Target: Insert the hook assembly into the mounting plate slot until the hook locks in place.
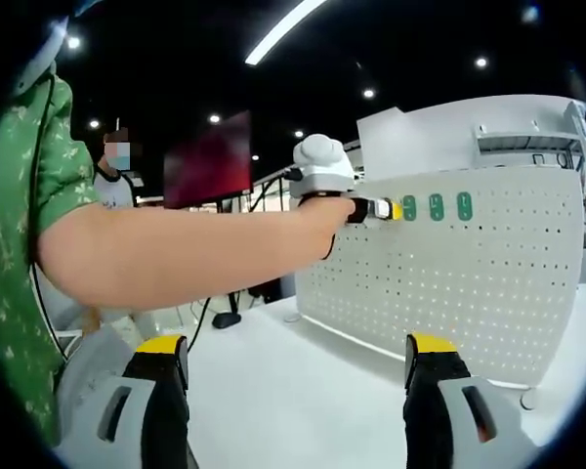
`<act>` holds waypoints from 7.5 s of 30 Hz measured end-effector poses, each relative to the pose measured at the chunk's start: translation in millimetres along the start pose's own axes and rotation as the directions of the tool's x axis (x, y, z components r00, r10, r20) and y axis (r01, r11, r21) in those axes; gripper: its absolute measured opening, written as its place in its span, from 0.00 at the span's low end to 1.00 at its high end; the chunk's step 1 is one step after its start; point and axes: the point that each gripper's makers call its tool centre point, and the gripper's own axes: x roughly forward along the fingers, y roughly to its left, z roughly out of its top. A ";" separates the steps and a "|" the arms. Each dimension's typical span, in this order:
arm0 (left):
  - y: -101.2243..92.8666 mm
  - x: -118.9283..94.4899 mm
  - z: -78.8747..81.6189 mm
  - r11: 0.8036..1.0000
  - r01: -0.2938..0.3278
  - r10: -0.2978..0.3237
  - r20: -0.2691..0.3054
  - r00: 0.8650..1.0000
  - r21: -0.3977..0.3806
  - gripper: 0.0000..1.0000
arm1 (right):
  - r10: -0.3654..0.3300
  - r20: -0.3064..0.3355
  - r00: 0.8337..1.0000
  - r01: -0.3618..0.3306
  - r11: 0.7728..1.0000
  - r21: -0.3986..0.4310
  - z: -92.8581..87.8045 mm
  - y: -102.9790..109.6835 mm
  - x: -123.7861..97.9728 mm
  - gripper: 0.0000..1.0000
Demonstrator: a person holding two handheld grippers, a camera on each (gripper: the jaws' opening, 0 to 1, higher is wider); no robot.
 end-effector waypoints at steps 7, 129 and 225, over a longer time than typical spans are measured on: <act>-0.8 -0.6 -1.6 1.000 0.011 -0.012 -0.007 1.000 -0.012 0.49 | 0.000 0.002 1.000 0.000 1.000 -0.002 0.7 0.8 -0.2 0.94; 37.9 -239.0 -76.4 0.982 0.176 -0.171 -0.067 0.983 0.071 0.46 | -0.072 0.021 0.997 0.072 0.997 -0.020 12.2 51.9 -13.2 0.95; 43.6 -294.0 -101.2 0.980 0.196 -0.197 -0.053 0.979 -0.022 1.00 | -0.460 0.141 0.877 0.465 0.885 -0.004 10.2 -1.9 -47.6 1.00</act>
